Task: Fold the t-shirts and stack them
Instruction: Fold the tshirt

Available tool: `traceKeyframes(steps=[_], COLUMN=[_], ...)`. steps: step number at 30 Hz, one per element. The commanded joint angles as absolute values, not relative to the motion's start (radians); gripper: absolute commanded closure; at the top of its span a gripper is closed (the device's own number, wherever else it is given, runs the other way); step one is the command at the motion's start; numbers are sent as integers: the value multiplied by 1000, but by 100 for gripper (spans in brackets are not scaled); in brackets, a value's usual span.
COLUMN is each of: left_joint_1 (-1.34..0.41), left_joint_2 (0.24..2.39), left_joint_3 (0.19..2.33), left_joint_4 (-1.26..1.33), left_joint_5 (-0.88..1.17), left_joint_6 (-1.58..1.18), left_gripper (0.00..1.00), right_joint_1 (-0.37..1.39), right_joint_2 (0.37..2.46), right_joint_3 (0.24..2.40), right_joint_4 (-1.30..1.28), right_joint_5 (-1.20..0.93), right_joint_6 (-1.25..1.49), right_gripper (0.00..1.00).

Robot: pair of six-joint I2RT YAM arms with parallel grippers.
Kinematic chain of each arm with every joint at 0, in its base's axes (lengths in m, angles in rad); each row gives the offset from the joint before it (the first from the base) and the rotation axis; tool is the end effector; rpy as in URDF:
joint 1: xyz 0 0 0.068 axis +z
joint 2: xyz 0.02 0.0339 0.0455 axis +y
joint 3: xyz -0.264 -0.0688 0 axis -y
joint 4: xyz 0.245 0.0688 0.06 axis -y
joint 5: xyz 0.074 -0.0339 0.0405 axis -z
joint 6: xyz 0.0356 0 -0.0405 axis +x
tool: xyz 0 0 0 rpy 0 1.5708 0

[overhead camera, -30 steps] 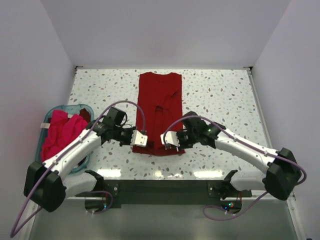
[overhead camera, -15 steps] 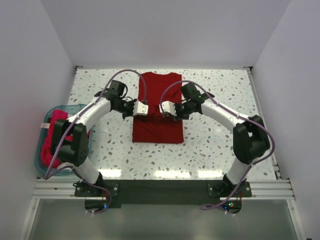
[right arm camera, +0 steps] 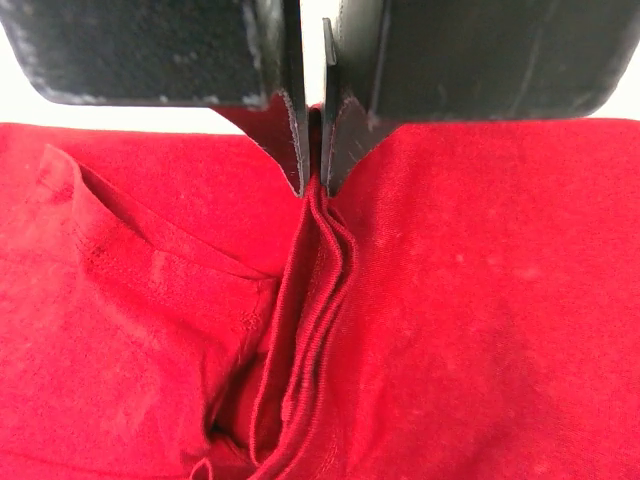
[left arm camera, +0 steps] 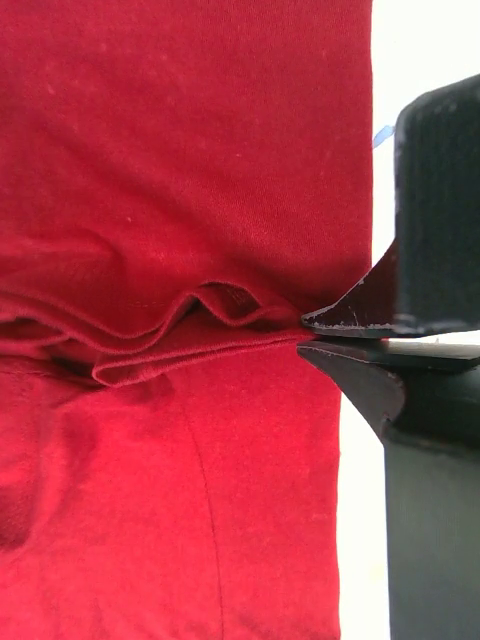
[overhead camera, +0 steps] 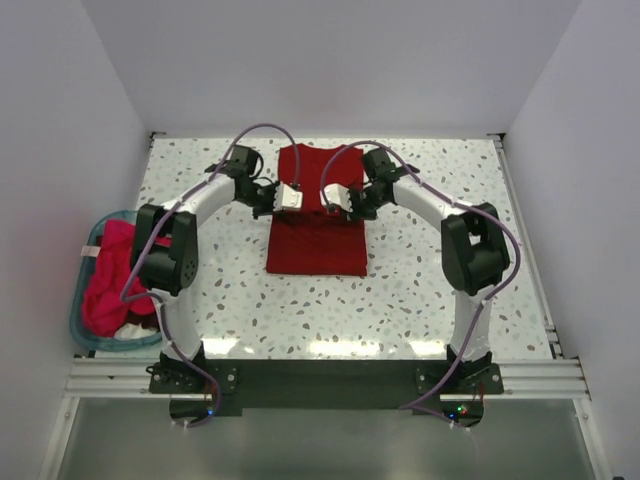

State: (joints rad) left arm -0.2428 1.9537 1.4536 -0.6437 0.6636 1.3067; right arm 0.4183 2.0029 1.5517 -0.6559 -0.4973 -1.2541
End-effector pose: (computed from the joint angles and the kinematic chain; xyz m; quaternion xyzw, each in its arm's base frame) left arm 0.3875 -0.1186 0.2007 0.6957 0.6120 -0.1728 0.3341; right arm 0.3808 0.1879 0.2062 -0.7379 0.5903 0.1285 0.3007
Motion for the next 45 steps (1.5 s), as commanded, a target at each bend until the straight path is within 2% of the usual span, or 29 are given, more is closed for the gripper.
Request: traceKeyframes(steps=[1,4,5,6,9,11,12,15,22,28,34,45], left_joint_1=[-232,-229,-227,-226,-206,-170,-155,-104,-118,-198,-268,-299], left_joint_2=[1976,1991,1996,1996,1990,1976,1967,1901,1611,1468,1450,1558], left_joint_3=[1500,1499,1499,1502,1519,1546,1552,1507,1182,922,802,841], left_joint_4=[-609,-585,-566,-536,-462,-451,-446,-460,-497,-462,-396,-432], left_joint_5=[672,647,640,635,618,623,627,650,727,709,663,647], left_joint_6=[1339,1327,1289,1269,1129,1030,1005,954,1048,1127,1180,1313], left_gripper=[100,99,95,84,63,55,48,43,42,42,42,43], right_joint_1=[410,408,408,408,407,400,396,380,445,554,604,614], right_joint_2=[2031,2065,2071,2069,2045,2022,1994,1913,1691,1605,1637,1752], right_joint_3=[1615,1640,1641,1640,1623,1623,1621,1596,1379,1142,1040,1031], right_joint_4=[-654,-650,-647,-638,-597,-581,-586,-632,-747,-655,-523,-459], right_joint_5=[-532,-517,-512,-496,-457,-423,-414,-385,-445,-423,-359,-307], right_joint_6=[-1293,-1293,-1284,-1279,-1243,-1195,-1183,-1149,-1118,-1074,-1040,-1057], right_gripper=[100,98,87,80,52,46,46,45,57,62,62,63])
